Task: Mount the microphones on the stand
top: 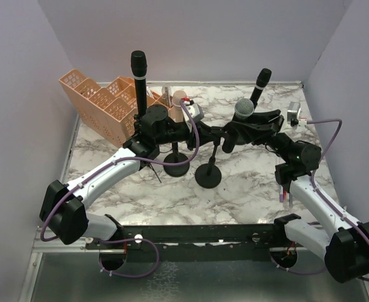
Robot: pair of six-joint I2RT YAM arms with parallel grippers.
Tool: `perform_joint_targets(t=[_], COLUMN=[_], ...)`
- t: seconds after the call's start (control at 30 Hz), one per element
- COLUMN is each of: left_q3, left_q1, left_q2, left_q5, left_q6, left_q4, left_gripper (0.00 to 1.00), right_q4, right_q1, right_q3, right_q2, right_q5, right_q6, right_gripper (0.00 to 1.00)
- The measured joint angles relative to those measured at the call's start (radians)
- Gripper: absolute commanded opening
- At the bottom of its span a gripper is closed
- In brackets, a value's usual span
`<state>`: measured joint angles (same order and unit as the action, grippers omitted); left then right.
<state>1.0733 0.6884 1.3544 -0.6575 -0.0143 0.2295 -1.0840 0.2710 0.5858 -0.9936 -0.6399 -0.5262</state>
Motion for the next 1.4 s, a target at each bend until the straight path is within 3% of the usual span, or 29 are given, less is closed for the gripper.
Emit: perform_joint_targets(t=[0.47, 0.57, 0.73, 0.9, 1.03, 1.1, 1.27, 1.4], left_q3=[0.000, 0.000, 0.000, 0.001, 0.001, 0.001, 0.001, 0.001], left_q1=[-0.002, -0.001, -0.001, -0.001, -0.001, -0.001, -0.001, -0.001], left_q2=[0.000, 0.000, 0.000, 0.000, 0.000, -0.001, -0.014, -0.051], left_q5=[-0.071, -0.075, -0.080, -0.078, -0.078, -0.078, -0.076, -0.068], left_q6=[0.041, 0.045, 0.048, 0.045, 0.045, 0.045, 0.041, 0.029], left_q4=[-0.002, -0.003, -0.008, -0.013, -0.013, -0.013, -0.013, -0.013], left_gripper=[0.00, 0.31, 0.62, 0.72, 0.80, 0.84, 0.91, 0.93], right_q4=[-0.150, -0.164, -0.173, -0.174, -0.171, -0.163, -0.115, 0.027], right_q1=[0.000, 0.000, -0.001, 0.003, 0.003, 0.003, 0.003, 0.003], right_q3=[0.000, 0.000, 0.000, 0.000, 0.000, 0.000, 0.000, 0.008], right_q2=[-0.080, -0.086, -0.088, -0.088, -0.087, -0.083, -0.040, 0.032], right_q5=[-0.069, -0.075, -0.079, -0.080, -0.080, -0.077, -0.059, -0.031], right_q6=[-0.107, -0.117, -0.126, -0.129, -0.131, -0.140, -0.151, -0.121], right_gripper=[0.01, 0.03, 0.11, 0.21, 0.53, 0.63, 0.73, 0.75])
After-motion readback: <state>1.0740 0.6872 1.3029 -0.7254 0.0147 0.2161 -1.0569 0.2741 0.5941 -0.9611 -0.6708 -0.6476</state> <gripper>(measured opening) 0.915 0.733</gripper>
